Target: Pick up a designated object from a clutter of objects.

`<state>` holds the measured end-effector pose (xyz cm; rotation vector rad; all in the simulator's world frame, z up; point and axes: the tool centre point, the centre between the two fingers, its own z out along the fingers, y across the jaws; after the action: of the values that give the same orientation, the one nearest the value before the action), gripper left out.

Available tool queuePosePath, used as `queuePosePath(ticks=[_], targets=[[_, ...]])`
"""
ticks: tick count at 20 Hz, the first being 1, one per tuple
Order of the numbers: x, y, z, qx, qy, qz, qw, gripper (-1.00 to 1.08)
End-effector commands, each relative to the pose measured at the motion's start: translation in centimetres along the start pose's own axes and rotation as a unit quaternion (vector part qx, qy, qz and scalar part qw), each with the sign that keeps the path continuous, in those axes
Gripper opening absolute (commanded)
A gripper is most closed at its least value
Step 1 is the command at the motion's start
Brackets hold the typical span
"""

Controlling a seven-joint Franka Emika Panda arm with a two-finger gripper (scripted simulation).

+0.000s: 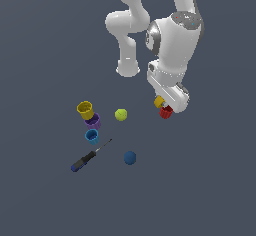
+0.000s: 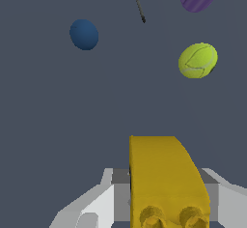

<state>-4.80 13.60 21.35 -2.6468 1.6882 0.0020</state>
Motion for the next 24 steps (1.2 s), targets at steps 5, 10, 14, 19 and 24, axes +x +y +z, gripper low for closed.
queuePosePath(ticks=[5,10,14,19,24], targets=[[1.4,-0.6,-6.4,0.0,0.0,0.0,1.0,-1.0],[2.6,-1.2,-11.3,0.0,0.0,0.0,1.0,-1.0],[3.4,-1.8,-15.1,0.0,0.0,0.0,1.0,-1.0],[4.3,-2.4,-18.8,0.0,0.001,0.001,1.0,-1.0],[4.9,-2.8,-21.1,-0.001,0.001,0.001,1.0,-1.0]])
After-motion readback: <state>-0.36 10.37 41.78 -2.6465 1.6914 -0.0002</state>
